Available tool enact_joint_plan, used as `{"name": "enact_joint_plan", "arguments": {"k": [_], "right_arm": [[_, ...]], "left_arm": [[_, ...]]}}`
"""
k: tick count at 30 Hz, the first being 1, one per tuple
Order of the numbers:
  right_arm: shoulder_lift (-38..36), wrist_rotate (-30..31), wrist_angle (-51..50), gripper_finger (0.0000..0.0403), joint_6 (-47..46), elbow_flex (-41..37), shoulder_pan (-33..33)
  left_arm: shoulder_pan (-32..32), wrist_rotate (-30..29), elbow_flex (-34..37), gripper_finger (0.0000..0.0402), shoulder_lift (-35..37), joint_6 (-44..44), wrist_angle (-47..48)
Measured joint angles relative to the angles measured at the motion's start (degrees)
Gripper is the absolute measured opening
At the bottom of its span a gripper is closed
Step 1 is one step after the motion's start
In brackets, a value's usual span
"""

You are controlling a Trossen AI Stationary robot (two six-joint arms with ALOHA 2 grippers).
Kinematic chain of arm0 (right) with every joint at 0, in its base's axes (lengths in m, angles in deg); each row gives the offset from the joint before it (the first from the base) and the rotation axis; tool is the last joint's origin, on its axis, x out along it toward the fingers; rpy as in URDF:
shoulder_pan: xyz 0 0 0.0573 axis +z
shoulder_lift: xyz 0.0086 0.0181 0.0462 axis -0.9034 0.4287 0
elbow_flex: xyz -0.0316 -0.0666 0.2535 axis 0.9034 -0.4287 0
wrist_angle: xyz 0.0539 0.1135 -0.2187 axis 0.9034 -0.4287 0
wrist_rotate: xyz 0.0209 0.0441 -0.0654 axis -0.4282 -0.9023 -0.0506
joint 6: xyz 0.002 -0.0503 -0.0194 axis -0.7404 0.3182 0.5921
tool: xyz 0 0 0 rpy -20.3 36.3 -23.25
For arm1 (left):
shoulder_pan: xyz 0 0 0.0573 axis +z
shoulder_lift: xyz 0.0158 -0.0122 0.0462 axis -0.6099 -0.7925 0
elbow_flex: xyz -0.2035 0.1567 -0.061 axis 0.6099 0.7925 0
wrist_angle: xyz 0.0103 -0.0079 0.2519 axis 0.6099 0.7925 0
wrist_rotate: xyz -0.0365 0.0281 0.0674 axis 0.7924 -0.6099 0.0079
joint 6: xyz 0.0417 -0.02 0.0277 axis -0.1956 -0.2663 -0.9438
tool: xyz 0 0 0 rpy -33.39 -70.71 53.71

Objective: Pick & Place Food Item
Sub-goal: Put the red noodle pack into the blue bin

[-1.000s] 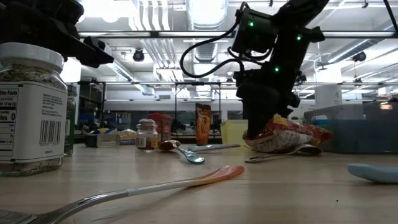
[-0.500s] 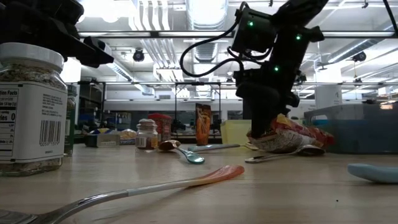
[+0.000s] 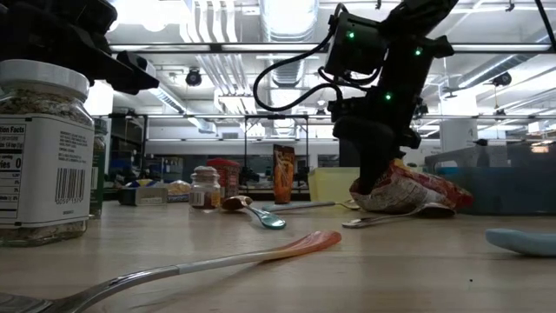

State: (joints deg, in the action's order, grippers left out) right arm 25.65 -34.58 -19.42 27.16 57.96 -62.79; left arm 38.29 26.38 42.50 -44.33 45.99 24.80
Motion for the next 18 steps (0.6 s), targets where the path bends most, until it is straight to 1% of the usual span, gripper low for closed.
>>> {"name": "enact_joint_plan", "arguments": {"k": [8,18], "right_arm": [[0.0,0.0,-0.5,0.0013,0.0,0.5,0.0],[-1.1,0.5,-7.6,0.0013,0.1,7.0,0.3]], "left_arm": [[0.0,0.0,0.0,0.0259,0.0,0.0,0.0],[0.0,0.0,0.0,0.0259,0.0,0.2,0.0]]}}
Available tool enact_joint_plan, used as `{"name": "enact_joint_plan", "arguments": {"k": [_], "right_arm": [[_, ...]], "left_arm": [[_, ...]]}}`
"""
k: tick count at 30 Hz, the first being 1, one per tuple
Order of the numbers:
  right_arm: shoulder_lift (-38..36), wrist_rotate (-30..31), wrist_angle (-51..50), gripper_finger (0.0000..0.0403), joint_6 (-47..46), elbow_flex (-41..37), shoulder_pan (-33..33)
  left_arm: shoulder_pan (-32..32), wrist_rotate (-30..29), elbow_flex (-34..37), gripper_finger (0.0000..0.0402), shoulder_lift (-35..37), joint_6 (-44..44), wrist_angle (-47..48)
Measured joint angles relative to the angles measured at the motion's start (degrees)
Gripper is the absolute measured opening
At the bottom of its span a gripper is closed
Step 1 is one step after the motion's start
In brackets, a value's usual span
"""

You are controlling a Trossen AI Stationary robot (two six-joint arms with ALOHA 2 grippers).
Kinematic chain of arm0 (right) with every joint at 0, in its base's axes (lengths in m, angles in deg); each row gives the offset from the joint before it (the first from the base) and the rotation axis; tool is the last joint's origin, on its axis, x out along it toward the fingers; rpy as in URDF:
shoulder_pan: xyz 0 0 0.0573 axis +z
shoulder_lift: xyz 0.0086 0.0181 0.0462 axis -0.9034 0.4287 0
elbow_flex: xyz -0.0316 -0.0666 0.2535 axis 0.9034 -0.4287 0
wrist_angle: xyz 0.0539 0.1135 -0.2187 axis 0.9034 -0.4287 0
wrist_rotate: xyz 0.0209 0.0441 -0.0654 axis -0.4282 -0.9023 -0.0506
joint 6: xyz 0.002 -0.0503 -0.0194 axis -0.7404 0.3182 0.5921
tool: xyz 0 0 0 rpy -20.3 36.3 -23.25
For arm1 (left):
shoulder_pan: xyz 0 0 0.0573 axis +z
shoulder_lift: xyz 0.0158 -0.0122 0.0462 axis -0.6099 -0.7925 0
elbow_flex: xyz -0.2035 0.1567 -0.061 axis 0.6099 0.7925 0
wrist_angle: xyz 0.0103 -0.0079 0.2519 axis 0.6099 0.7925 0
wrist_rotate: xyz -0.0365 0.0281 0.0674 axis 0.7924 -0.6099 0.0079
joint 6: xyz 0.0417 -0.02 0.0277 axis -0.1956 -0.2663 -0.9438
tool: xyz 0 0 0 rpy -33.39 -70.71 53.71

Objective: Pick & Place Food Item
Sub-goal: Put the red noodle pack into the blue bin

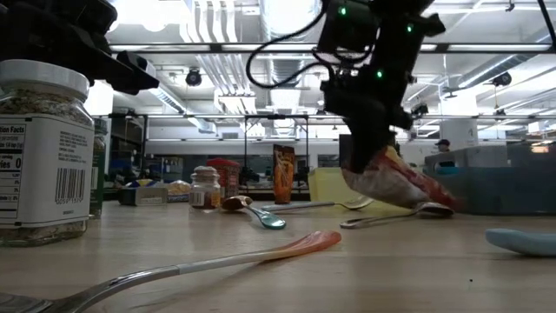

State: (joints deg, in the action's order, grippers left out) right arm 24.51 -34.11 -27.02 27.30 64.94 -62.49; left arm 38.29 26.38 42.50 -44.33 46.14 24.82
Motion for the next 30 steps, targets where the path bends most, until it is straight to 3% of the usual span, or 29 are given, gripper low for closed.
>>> {"name": "enact_joint_plan", "arguments": {"k": [9,20,30], "right_arm": [[-0.4,2.4,-12.4,0.0013,0.4,8.6,1.9],[-0.3,12.6,-35.9,0.0013,-6.3,19.6,5.5],[-0.3,22.3,-48.8,0.0013,-9.9,22.0,5.1]], "left_arm": [[0.0,0.0,0.0,0.0259,0.0,0.0,0.0],[0.0,0.0,0.0,0.0259,0.0,-0.1,0.0],[0.0,0.0,0.0,0.0259,0.0,-0.2,0.0]]}}
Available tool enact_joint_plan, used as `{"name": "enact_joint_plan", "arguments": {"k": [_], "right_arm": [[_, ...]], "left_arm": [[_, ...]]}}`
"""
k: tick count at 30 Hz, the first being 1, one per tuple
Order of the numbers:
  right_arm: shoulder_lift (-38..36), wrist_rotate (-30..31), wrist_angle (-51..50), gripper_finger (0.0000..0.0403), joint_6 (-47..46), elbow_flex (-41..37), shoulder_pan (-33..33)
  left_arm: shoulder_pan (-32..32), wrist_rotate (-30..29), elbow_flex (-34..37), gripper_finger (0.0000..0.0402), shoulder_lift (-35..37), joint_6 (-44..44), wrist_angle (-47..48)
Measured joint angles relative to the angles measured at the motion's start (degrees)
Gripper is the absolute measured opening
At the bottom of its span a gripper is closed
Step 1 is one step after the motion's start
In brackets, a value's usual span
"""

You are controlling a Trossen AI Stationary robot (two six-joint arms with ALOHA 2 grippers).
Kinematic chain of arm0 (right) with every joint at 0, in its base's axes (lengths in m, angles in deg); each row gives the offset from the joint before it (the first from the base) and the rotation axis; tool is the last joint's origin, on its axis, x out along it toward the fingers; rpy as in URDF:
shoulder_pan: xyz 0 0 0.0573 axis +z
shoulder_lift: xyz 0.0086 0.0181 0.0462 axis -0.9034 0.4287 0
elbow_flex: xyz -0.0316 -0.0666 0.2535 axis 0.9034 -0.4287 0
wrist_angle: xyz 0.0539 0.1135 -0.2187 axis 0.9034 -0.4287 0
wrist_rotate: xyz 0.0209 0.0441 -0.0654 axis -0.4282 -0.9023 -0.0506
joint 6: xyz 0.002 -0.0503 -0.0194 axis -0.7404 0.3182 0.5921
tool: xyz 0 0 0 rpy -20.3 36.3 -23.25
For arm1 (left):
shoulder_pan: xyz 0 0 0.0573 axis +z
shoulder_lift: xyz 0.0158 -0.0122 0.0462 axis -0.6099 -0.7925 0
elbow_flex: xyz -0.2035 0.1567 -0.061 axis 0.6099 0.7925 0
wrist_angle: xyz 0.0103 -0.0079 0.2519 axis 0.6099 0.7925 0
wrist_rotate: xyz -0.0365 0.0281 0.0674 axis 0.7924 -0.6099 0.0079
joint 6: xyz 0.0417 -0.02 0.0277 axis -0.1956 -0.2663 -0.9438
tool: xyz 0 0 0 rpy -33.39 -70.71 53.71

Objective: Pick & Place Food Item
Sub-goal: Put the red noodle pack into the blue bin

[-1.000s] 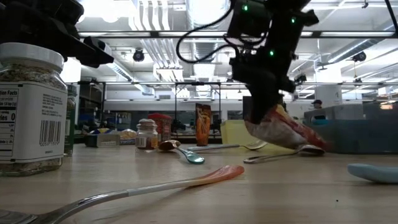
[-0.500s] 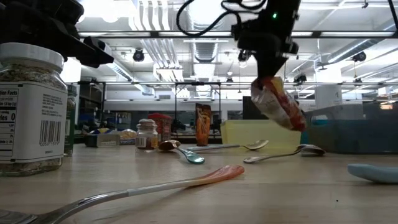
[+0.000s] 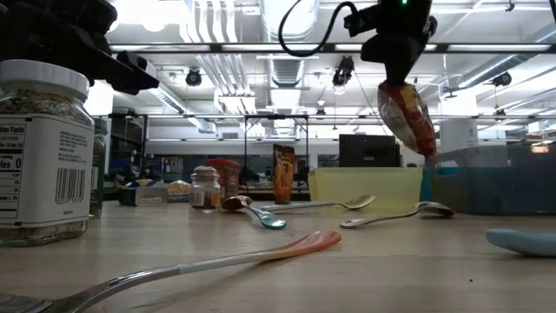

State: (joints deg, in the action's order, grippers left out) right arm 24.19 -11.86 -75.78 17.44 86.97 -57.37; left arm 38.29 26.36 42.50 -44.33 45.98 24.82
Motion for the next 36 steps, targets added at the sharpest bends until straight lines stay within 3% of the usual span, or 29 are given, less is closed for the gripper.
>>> {"name": "enact_joint_plan", "arguments": {"k": [5,12,23,29,36], "right_arm": [[-0.2,6.3,-1.1,0.0013,-0.9,-0.4,-1.9],[-1.5,8.7,-1.0,0.0013,2.3,-3.9,-7.8],[-11.5,12.5,-0.1,0.0013,-0.3,-16.1,-17.7],[-18.2,15.4,10.1,0.0013,2.7,-22.4,-22.9],[-23.0,12.6,29.1,0.0013,12.9,-30.2,-27.8]], "left_arm": [[0.0,0.0,0.0,0.0259,0.0,0.0,0.0],[0.0,0.0,0.0,0.0259,0.0,0.0,0.0],[0.0,0.0,0.0,0.0259,0.0,0.2,0.0],[0.0,0.0,0.0,0.0259,0.0,0.2,0.0],[0.0,0.0,0.0,0.0259,0.0,0.1,0.0]]}}
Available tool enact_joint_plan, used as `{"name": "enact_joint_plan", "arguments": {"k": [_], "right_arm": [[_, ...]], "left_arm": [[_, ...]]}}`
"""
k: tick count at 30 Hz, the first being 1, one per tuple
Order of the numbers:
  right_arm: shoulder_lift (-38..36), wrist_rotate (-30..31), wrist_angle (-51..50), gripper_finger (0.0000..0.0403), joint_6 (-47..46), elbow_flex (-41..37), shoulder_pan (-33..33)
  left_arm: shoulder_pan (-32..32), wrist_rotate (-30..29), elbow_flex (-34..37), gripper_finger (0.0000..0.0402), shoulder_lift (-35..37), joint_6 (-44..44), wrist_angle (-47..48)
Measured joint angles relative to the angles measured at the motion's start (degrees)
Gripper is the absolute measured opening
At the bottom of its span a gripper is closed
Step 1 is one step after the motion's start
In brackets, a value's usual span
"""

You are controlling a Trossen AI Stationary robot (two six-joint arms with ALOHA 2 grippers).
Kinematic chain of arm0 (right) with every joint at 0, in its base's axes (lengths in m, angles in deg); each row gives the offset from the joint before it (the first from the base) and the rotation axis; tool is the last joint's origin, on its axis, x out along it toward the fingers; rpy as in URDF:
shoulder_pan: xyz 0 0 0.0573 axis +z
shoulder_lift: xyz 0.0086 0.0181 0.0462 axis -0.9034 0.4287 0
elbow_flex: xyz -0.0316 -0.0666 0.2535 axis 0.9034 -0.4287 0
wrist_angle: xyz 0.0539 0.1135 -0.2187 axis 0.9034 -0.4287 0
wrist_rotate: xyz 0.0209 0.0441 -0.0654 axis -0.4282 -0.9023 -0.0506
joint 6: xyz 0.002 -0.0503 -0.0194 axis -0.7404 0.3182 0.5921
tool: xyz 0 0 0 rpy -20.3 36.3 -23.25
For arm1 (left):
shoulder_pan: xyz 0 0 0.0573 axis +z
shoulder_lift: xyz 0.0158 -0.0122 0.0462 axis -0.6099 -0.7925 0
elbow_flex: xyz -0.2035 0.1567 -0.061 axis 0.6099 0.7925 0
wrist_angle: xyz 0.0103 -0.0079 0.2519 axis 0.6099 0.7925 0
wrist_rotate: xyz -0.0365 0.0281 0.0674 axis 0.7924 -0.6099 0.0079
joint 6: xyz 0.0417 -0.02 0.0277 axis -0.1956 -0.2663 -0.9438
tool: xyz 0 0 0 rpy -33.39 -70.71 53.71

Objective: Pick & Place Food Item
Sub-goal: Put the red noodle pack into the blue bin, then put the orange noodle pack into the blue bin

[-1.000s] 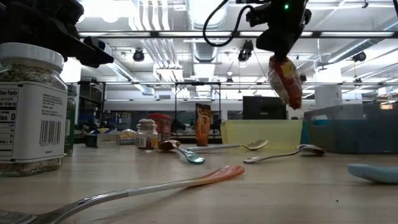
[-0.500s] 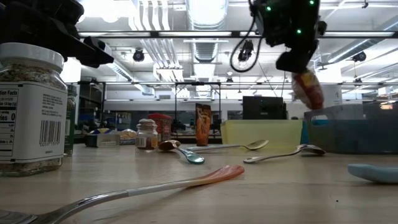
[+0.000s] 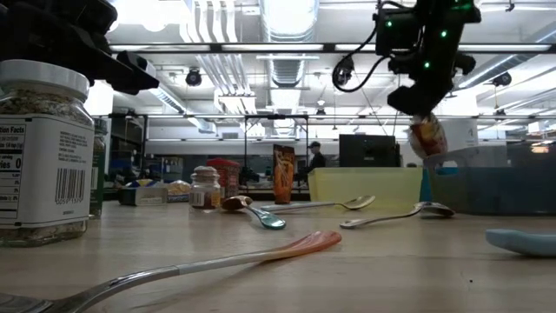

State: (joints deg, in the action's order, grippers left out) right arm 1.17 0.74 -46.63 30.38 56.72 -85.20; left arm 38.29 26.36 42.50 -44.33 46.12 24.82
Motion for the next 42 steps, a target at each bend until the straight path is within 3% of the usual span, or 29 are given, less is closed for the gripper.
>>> {"name": "enact_joint_plan", "arguments": {"k": [10,18,31,36,42], "right_arm": [[0.3,-10.4,5.4,0.0013,-1.1,-5.5,-2.5],[1.7,-11.4,5.6,0.0017,-5.5,-6.4,-2.5],[-1.6,-14.3,6.4,0.0203,-3.3,-7.2,-3.0],[-4.5,-14.0,8.3,0.0228,-3.3,-6.8,-2.3],[-8.2,-14.5,10.4,0.0231,-3.3,-4.9,-0.6]], "left_arm": [[0.0,0.0,0.0,0.0259,0.0,-0.1,0.0],[0.0,0.0,0.0,0.0258,0.0,-0.2,0.0],[0.0,0.0,0.0,0.0259,0.0,-0.1,0.0],[0.0,0.0,0.0,0.0259,0.0,-0.1,0.0],[0.0,0.0,0.0,0.0259,0.0,0.0,0.0]]}}
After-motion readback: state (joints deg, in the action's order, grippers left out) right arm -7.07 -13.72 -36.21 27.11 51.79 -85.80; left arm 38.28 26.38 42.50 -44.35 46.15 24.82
